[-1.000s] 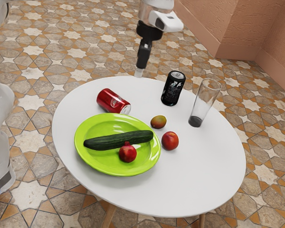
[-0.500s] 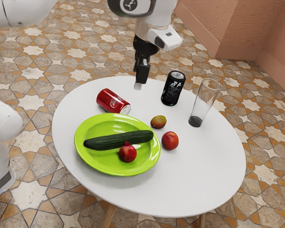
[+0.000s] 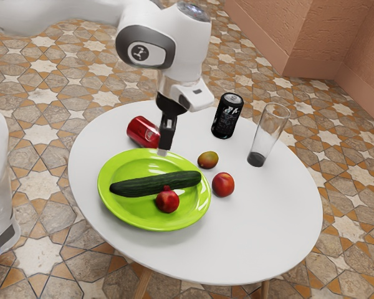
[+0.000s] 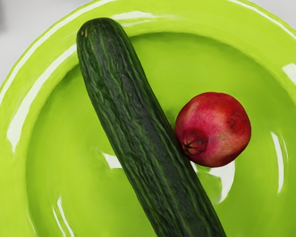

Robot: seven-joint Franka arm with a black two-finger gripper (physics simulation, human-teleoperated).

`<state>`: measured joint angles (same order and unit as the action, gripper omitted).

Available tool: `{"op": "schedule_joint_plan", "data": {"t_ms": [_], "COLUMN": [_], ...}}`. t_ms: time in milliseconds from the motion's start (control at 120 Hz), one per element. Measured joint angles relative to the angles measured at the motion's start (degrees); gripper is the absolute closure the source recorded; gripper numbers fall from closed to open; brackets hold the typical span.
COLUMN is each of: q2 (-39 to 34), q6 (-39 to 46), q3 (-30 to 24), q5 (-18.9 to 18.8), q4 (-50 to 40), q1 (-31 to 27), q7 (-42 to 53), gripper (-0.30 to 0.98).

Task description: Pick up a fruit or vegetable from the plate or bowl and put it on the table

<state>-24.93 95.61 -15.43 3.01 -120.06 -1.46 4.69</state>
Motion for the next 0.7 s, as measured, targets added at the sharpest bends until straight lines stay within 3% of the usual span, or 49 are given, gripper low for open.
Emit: {"op": "schedule_joint_plan", "data": {"t_ms": [317,700], "q2": [-0.9,2.6], "q6": [-4.1,4.6], "q3": [0.5,1.8], "q5": [-0.2,-5.1], "q4": [-6.5,-9.2], "q1": [7.5,6.6], "q7": [-6.4,-13.9], "gripper": [0.02,0.02]}}
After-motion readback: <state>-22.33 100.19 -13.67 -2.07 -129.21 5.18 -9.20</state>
